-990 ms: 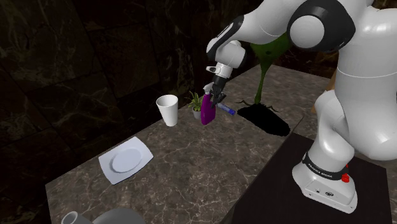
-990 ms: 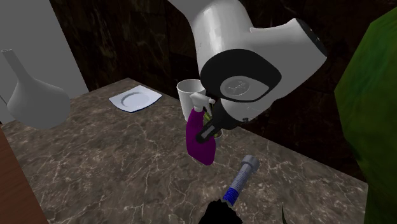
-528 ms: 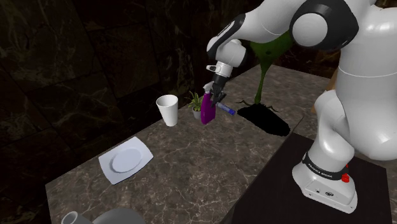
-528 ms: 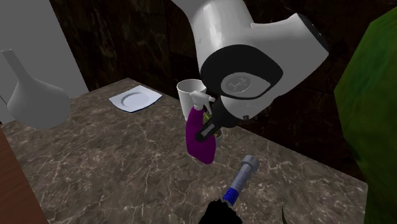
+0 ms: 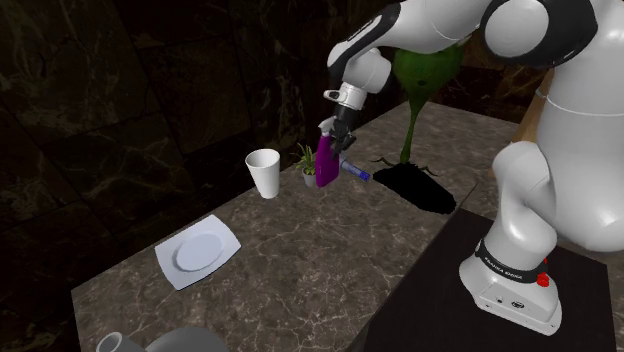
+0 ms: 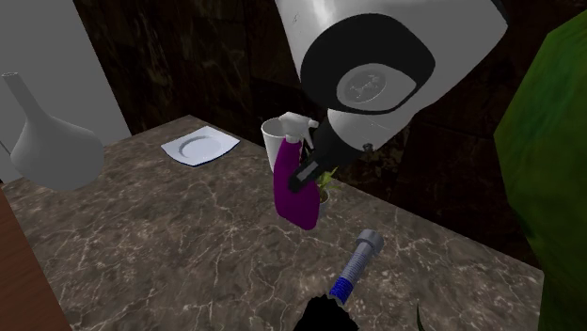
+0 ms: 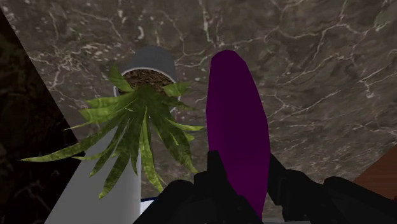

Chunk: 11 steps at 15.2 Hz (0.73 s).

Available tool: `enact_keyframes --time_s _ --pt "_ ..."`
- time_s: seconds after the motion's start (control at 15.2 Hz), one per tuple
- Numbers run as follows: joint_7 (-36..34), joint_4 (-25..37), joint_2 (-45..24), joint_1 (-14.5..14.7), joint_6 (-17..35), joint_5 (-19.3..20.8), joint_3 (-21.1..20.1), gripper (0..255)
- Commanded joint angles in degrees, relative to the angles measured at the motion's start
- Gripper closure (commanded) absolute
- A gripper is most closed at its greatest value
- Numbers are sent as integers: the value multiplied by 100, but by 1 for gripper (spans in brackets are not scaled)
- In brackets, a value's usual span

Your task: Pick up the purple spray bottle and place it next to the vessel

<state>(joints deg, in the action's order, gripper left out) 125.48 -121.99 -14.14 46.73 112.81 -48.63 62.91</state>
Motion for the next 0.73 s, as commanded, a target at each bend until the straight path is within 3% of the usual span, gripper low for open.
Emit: enact_keyframes --time_s 0.0,0.66 --pt "-147 51 148 74 -54 173 90 255" --pt "-919 290 917 453 -223 995 380 255"
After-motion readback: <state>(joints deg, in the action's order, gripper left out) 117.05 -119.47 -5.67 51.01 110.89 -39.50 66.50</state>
